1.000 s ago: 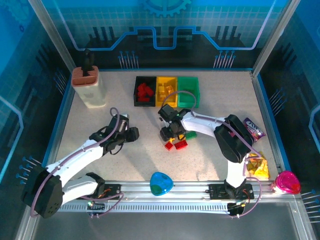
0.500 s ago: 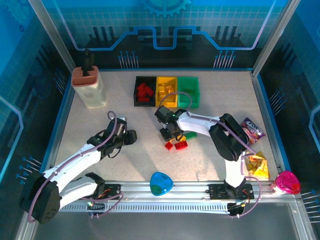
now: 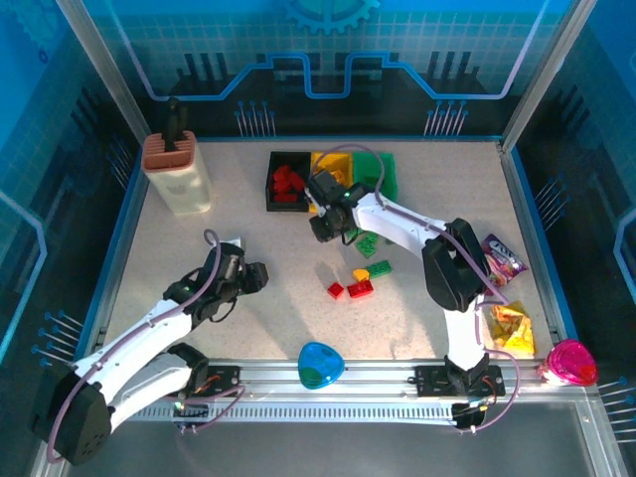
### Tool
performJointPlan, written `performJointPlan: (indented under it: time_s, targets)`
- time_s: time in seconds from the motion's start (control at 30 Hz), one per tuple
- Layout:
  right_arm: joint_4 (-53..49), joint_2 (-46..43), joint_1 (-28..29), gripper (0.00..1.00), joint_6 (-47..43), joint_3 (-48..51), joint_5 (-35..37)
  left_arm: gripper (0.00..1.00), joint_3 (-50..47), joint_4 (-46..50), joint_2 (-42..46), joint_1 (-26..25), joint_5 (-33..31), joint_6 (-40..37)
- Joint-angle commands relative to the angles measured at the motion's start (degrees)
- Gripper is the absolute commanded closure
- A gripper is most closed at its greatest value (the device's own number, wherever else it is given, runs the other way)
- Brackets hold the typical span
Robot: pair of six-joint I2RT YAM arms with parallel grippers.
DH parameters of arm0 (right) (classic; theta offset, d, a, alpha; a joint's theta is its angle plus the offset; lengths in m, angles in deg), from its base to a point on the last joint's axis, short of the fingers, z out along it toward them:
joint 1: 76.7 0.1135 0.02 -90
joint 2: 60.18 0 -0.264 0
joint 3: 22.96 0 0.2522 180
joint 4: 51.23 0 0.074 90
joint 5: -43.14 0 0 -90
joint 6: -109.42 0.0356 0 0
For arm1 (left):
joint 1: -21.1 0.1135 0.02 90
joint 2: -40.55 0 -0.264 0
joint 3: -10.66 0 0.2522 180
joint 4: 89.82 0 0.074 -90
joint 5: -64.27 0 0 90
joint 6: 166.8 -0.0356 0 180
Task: Sort the legos into containers by color
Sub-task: Place the lego in the container.
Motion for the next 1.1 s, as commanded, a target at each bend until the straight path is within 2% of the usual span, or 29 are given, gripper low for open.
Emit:
performJointPlan:
  time_s: [0.0, 0.47, 0.6, 0.63, 0.67, 0.7, 0.73, 0.83, 1.0, 1.07]
  targets:
    - [-4.4, 3.5, -3.4, 0.68, -3.1, -6.9, -1.1, 0.55, -0.9, 2.6, 2.0, -0.2, 0.1, 0.8]
    - [-16.1, 23.2, -10.6, 0.67, -6.1, -42.8, -0.4, 0.55, -1.3, 5.3, 5.1, -2.0, -1.0, 1.8]
    - [-17.3, 27.1, -11.9, 0.62, -6.1, -49.8, -0.3, 0.55, -0.6, 6.2, 5.7, -2.8, -1.8, 1.8]
    - [-17.2, 27.6, -12.0, 0.55, -6.1, -50.7, -0.1, 0.55, -0.4, 6.3, 5.7, -3.0, -1.9, 1.8]
    - [-17.3, 28.0, -12.2, 0.44, -6.1, -51.3, -0.1, 0.56, -0.2, 6.4, 5.7, -3.4, -2.1, 1.6]
    - [-18.0, 28.3, -12.4, 0.24, -5.8, -52.3, -0.8, 0.57, 0.3, 6.7, 5.6, -4.0, -2.6, 1.4]
    - [-19.3, 28.3, -12.5, 0.15, -5.6, -53.0, -1.6, 0.57, 0.9, 7.4, 5.4, -4.8, -3.5, 1.1]
    - [-18.6, 23.8, -12.2, 0.12, -4.9, -48.4, -1.8, 0.56, 3.0, 8.7, 4.4, -7.7, -6.4, -0.3]
    - [-7.3, 8.6, -11.3, 0.12, -4.2, -27.1, -2.9, 0.52, 6.5, 7.4, -0.4, -10.2, -6.1, -2.6]
    - [-4.8, 3.5, -11.2, 0.12, -3.5, -20.6, -3.0, 0.46, 8.2, 6.2, -2.9, -11.4, -5.4, -4.0]
